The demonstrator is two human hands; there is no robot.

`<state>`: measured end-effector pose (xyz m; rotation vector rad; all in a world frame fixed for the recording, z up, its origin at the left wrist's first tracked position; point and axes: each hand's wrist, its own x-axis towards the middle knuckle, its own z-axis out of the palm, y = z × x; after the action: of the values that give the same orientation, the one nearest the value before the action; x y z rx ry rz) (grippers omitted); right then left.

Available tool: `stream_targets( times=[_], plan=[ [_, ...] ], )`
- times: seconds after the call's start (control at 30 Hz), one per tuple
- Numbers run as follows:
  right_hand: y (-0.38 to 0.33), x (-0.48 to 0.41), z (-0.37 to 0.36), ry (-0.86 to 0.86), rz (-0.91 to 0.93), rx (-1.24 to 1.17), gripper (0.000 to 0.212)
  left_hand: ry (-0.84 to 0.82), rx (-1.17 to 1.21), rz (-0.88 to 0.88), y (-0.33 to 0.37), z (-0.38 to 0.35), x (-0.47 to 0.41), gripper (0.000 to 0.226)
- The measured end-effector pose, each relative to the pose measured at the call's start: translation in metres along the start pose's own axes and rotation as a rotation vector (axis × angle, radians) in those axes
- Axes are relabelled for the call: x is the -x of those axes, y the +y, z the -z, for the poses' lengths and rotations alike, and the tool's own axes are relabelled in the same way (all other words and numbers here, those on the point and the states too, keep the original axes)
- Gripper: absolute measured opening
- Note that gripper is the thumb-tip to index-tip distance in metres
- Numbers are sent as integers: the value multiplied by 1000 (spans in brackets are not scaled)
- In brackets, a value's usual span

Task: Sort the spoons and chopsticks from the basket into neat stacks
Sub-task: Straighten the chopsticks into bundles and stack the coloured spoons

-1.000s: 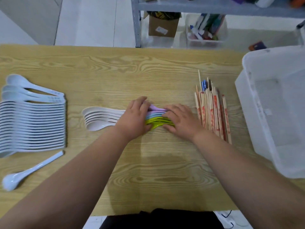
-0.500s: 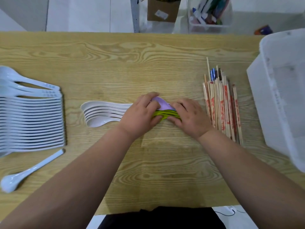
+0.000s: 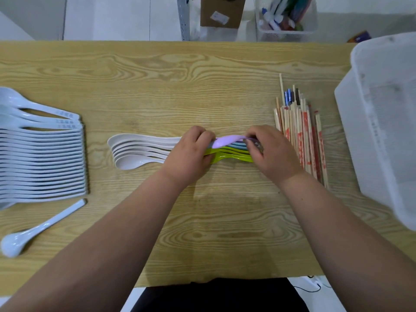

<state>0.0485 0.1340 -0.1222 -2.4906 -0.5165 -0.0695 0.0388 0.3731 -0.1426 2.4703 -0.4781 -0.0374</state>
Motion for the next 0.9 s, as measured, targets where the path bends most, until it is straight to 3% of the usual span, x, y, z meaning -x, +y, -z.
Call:
stream_targets(
  times=[0.07, 0.2, 0.4, 0.57, 0.7, 0.9],
  plan=[
    [-1, 10, 3, -27, 85, 38, 12, -12, 12, -9, 0, 0, 0, 33],
    [3, 29, -9, -48, 197, 170, 10, -43, 1, -36, 0, -2, -2, 36],
    [-5, 29, -31, -121, 100, 239, 15, -130, -50, -140, 0, -2, -5, 33],
    [2, 16, -33, -122, 148, 249, 12, -112, -8, -158, 1, 2, -5, 31],
    [3, 9, -29, -117, 143, 279, 36, -99, -67, -161, 9, -2, -2, 56],
    [7, 9, -29, -182, 119, 340, 61, -59, -213, -169, 9, -19, -2, 50]
  ],
)
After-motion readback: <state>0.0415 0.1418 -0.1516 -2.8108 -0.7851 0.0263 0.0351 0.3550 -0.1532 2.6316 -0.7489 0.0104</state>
